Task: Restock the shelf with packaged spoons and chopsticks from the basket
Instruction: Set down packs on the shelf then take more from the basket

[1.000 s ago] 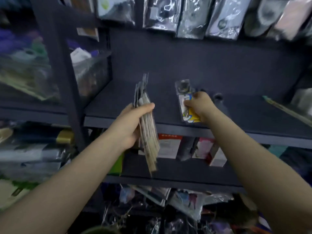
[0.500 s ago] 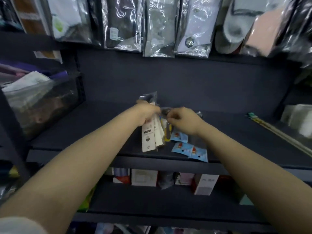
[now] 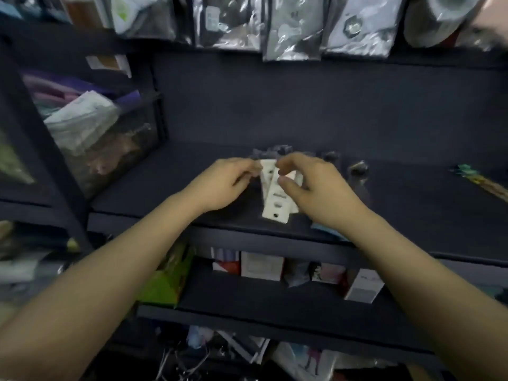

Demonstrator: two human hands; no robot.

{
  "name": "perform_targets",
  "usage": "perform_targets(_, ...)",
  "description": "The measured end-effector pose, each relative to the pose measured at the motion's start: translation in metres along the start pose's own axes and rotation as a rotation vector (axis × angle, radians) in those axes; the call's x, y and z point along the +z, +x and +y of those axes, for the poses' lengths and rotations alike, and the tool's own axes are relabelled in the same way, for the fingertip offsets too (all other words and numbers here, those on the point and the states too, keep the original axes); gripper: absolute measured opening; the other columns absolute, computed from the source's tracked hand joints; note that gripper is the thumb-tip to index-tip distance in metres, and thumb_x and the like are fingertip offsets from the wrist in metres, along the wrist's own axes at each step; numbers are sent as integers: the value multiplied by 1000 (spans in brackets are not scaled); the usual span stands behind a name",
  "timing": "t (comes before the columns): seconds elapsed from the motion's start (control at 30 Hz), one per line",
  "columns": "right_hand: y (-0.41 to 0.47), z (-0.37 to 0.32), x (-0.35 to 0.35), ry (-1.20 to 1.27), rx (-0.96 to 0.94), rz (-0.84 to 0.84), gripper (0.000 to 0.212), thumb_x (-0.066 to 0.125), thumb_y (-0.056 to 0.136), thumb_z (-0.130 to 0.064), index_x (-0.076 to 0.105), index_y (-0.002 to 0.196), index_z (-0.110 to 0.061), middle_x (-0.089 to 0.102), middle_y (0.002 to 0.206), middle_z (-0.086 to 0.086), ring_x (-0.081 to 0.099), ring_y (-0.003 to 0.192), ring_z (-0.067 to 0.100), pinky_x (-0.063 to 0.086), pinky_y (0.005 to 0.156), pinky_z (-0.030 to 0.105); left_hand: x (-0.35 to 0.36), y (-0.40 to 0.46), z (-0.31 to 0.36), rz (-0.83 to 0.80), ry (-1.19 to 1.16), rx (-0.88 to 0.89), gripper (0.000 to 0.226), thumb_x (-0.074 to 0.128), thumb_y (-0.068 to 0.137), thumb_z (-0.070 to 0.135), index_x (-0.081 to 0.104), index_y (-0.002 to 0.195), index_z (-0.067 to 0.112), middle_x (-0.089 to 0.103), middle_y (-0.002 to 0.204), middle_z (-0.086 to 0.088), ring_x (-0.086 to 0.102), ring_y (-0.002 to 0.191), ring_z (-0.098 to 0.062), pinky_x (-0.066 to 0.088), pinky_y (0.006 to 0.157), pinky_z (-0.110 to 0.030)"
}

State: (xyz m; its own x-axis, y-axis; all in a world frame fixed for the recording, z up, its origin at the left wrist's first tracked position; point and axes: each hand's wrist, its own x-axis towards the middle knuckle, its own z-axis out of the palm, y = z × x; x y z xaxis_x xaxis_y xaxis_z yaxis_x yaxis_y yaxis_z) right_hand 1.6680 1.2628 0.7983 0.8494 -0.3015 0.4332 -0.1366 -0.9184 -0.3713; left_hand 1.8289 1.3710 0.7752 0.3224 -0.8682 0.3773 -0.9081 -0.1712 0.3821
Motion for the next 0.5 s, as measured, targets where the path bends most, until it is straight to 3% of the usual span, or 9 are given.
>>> perform_targets(0.1,-11,-52,27,40,-202,-38,23,53,91,-22,62,110,-12,67,106,5,57,97,20,36,78,21,-22,-72,-10,62,196,148,32,40,86,19,62,108,12,66,96,-7,64,81,-23,53,64,-33)
perform_targets(0.17,-15,-84,51,74,-292,-143,22,51,91,-25,63,106,-15,66,99,3,57,92,18,42,78,24,-34,-125,-22,98,228,86,29,40,85,19,61,105,13,64,85,-6,61,72,-23,51,54,-31)
perform_targets(0.33,-29,-142,136,220,-318,-416,21,50,94,-26,63,106,-15,68,96,1,58,78,12,45,68,28,-36,-267,-75,77,145,-287,39,37,85,29,64,110,14,71,92,-5,66,76,-22,48,62,-25)
perform_targets(0.43,-51,-156,216,240,-201,-701,23,49,94,-26,62,108,-13,65,94,0,58,83,13,48,73,30,-15,-345,-112,-80,119,-522,39,41,86,31,61,115,15,70,95,-7,66,78,-24,48,66,-26)
perform_targets(0.5,-78,-156,282,233,-104,-922,22,47,95,-27,61,104,-12,63,89,-1,59,83,15,51,73,24,8,-395,-141,-200,69,-718,32,46,90,22,57,119,14,66,104,-7,63,88,-27,51,75,-33)
